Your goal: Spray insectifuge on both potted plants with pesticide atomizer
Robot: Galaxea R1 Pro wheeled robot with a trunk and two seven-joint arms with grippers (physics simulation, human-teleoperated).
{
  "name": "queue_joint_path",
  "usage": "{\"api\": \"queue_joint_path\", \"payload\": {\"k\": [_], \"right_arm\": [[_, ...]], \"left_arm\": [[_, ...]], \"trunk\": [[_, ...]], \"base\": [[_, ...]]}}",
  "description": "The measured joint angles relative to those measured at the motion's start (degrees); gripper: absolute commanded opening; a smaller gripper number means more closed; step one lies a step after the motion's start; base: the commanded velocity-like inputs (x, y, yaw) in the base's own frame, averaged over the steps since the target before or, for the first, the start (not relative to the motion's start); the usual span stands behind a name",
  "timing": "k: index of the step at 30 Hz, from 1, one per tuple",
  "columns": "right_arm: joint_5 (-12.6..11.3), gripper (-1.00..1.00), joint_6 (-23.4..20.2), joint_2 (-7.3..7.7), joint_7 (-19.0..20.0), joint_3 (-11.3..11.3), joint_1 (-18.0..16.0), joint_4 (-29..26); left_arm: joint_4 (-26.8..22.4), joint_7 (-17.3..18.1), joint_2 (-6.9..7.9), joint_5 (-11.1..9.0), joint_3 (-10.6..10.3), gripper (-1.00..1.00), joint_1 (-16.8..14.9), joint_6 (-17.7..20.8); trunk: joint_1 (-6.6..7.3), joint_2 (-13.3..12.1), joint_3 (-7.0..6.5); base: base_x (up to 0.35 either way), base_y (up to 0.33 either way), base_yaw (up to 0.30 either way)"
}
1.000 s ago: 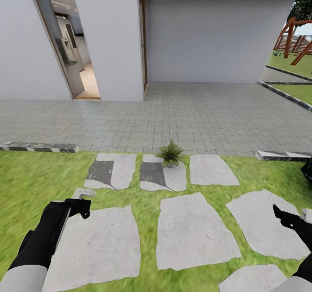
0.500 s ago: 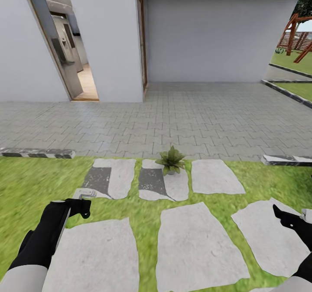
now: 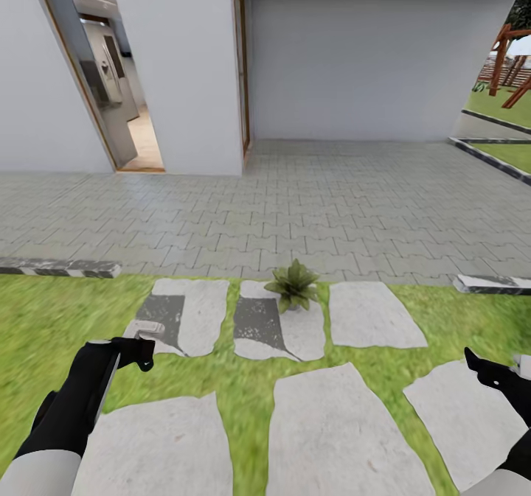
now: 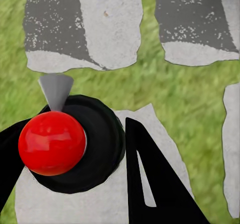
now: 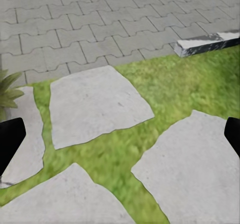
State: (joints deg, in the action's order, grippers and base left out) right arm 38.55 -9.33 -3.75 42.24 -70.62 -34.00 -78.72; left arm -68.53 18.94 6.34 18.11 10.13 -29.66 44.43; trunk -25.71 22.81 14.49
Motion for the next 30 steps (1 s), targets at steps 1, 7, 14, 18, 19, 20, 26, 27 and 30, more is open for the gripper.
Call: {"api": "queue_joint_path", "payload": {"k": [1, 7, 14, 18, 19, 20, 26, 27, 30], "right_arm": [[0.0, 1.0, 0.0, 0.0, 0.0, 0.0, 0.0, 0.0], [0.0, 1.0, 0.0, 0.0, 0.0, 0.0, 0.0, -0.03], [0.01, 1.0, 0.0, 0.0, 0.0, 0.0, 0.0, -0.07], [-0.01, 1.0, 0.01, 0.01, 0.0, 0.0, 0.01, -0.07], [-0.01, 1.0, 0.01, 0.01, 0.02, 0.0, 0.01, -0.07], [-0.01, 1.0, 0.01, 0.01, 0.01, 0.0, 0.01, -0.07], [-0.01, 1.0, 0.01, 0.02, -0.01, 0.0, 0.01, -0.07], [-0.01, 1.0, 0.01, 0.02, -0.01, 0.0, 0.01, -0.07], [-0.01, 1.0, 0.01, 0.02, 0.0, 0.0, 0.02, -0.07]], "left_arm": [[0.0, 0.0, 0.0, 0.0, 0.0, -1.0, 0.0, -0.01], [-0.03, 0.0, 0.0, -0.04, 0.0, -1.0, 0.0, -0.01], [-0.01, 0.0, 0.0, -0.12, 0.0, -1.0, 0.0, 0.01], [-0.05, 0.0, -0.01, 0.01, 0.0, -1.0, -0.01, 0.03], [-0.05, 0.0, -0.01, 0.0, 0.0, -1.0, -0.01, 0.03], [-0.05, 0.0, -0.01, 0.0, 0.0, -1.0, -0.01, 0.05], [-0.05, 0.0, -0.01, 0.0, 0.0, -1.0, -0.01, 0.03], [-0.05, 0.0, -0.01, 0.0, 0.0, -1.0, -0.01, 0.03], [-0.05, 0.0, -0.01, 0.0, 0.0, -1.0, -0.01, 0.03]], "trunk": [[0.0, 0.0, 0.0], [0.0, 0.01, 0.0], [-0.09, -0.02, 0.0], [0.0, 0.0, -0.19], [0.0, 0.0, -0.25], [0.0, 0.0, -0.31], [0.0, 0.0, -0.7], [0.0, 0.0, -0.76], [0.0, 0.0, -0.95]], "base": [[0.34, 0.0, 0.0], [0.34, 0.0, 0.0], [0.34, 0.012, -0.021], [0.319, 0.161, -0.203], [0.304, 0.208, -0.218], [0.301, 0.217, -0.219], [0.297, 0.231, -0.221], [0.295, 0.237, -0.222], [0.295, 0.239, -0.222]]}}
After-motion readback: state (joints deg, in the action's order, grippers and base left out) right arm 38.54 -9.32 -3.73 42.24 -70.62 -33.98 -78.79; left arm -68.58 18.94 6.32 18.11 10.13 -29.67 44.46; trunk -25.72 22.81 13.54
